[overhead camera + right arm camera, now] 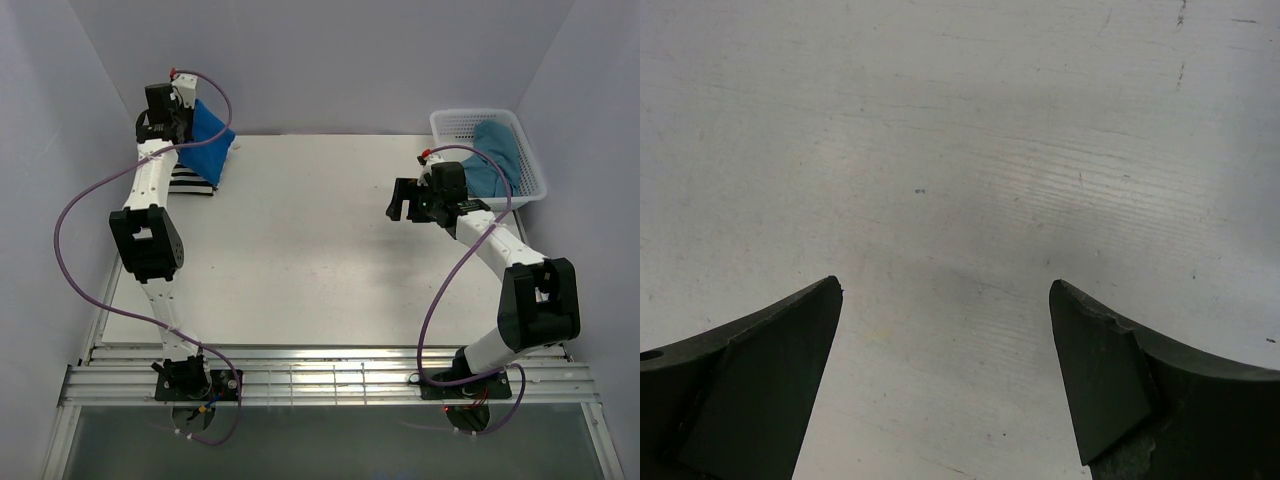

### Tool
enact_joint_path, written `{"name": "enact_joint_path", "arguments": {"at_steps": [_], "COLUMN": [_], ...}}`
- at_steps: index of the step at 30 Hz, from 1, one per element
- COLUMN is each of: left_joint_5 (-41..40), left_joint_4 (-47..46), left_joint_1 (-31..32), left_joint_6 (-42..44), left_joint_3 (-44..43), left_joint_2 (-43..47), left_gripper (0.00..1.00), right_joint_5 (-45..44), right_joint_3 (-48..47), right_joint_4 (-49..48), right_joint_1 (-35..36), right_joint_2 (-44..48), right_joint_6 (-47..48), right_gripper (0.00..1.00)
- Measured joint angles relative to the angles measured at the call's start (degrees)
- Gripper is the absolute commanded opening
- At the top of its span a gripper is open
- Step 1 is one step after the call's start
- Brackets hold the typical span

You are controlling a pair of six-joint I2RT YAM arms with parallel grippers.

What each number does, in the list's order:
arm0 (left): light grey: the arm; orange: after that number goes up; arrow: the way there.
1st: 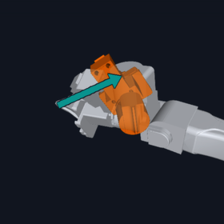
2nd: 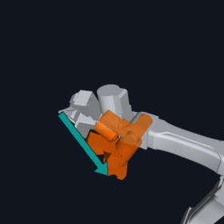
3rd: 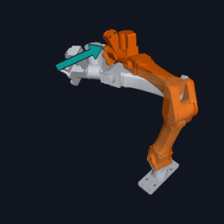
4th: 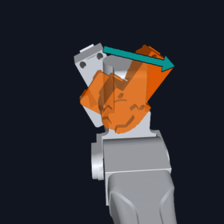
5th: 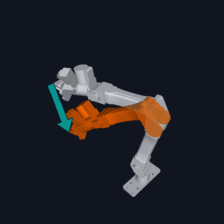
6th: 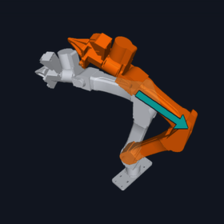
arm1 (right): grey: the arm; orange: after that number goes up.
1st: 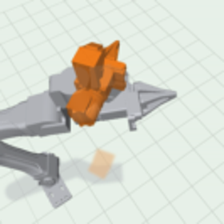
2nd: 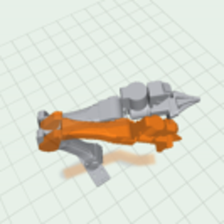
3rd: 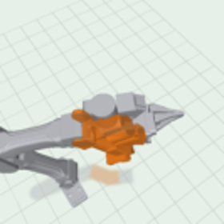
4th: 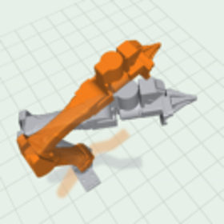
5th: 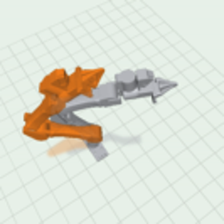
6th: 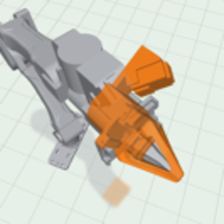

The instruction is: Fold and stack the tank tops

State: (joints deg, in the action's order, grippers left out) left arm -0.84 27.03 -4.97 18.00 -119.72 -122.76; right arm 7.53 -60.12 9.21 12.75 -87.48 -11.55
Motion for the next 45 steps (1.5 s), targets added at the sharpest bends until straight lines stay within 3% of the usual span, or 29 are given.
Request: {"name": "enact_joint_path", "arguments": {"at_steps": [26,29,31,33,36,37,38,45], "left_joint_5": [1.2,0.0,-0.6,-1.6,-3.6,-4.4,-5.2,-9.7], "left_joint_4": [-2.0,-2.3,-2.2,-2.3,-2.8,-3.1,-3.3,-4.8], "left_joint_1": [-6.4,-6.4,-6.5,-6.5,-6.5,-6.5,-6.5,-6.5], "left_joint_6": [0.0,0.2,0.5,0.7,0.7,0.7,0.7,-3.2], "left_joint_3": [-6.9,-7.2,-7.2,-7.2,-7.2,-7.2,-7.2,-7.0], "left_joint_2": [-14.3,-15.6,-16.2,-16.5,-16.5,-16.5,-16.5,-15.5], "left_gripper": [0.0,0.18,0.36,0.45,0.7,0.9,0.96,0.98], "right_joint_5": [-3.3,-3.4,-3.5,-3.6,-3.6,-3.7,-3.7,-3.8], "right_joint_3": [-1.6,-1.7,-1.8,-2.0,-2.0,-2.0,-2.0,-2.0], "right_joint_4": [1.9,2.3,2.8,3.1,3.3,3.5,3.7,4.4], "right_joint_1": [0.0,0.0,0.0,0.0,0.0,0.0,0.0,0.0], "right_joint_2": [-2.6,-2.7,-2.8,-3.1,-3.4,-3.4,-3.4,-3.1], "right_joint_6": [0.2,0.2,0.2,0.2,0.2,0.2,0.2,0.2], "right_gripper": [0.9,0.9,0.9,0.9,0.9,0.9,0.9,0.9]}}
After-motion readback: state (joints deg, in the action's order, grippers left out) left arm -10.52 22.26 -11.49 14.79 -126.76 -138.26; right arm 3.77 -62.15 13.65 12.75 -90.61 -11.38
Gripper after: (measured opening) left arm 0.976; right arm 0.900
